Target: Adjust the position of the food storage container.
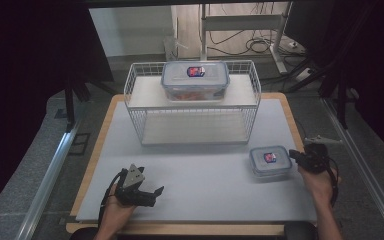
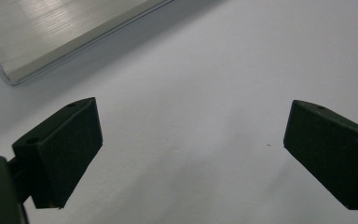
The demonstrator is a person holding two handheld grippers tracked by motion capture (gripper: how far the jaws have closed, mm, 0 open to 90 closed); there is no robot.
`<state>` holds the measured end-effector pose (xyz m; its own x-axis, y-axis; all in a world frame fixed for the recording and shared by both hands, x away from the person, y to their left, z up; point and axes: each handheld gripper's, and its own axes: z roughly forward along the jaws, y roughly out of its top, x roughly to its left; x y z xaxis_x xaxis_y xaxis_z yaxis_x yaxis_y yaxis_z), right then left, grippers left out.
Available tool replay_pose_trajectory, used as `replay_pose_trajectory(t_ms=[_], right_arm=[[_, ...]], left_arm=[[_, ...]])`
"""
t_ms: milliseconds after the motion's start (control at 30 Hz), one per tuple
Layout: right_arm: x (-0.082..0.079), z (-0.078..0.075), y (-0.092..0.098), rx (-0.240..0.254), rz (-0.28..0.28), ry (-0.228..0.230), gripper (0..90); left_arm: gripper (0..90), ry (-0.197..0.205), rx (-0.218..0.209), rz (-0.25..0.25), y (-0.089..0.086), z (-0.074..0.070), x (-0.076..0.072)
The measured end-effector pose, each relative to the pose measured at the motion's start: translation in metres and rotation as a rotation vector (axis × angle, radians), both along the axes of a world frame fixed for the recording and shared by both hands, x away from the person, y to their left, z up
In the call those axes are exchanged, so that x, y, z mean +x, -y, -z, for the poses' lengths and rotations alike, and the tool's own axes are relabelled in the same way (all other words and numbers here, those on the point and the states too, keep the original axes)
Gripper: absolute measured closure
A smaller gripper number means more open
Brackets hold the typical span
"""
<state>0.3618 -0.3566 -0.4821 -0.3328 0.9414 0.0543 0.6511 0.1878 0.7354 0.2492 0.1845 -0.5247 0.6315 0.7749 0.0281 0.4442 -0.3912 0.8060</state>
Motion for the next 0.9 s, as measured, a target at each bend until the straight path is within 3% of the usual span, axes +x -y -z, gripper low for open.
replay_pose_trajectory(t_ms=[233,533,900], right_arm=[[-0.004,0.001,-0.022,0.01,-0.072,-0.016,90.0],[-0.011,0.002,-0.069,-0.03,-0.199,-0.031,90.0],[-0.014,0.005,-0.107,-0.021,-0.292,-0.033,90.0]], left_arm=[[4.3,-0.002,-0.002,-0.002,0.0,0.0,0.001],[4.4,-0.006,-0.007,-0.004,-0.001,0.001,0.001],[5.1,-0.026,-0.021,-0.005,-0.001,0.001,0.003]])
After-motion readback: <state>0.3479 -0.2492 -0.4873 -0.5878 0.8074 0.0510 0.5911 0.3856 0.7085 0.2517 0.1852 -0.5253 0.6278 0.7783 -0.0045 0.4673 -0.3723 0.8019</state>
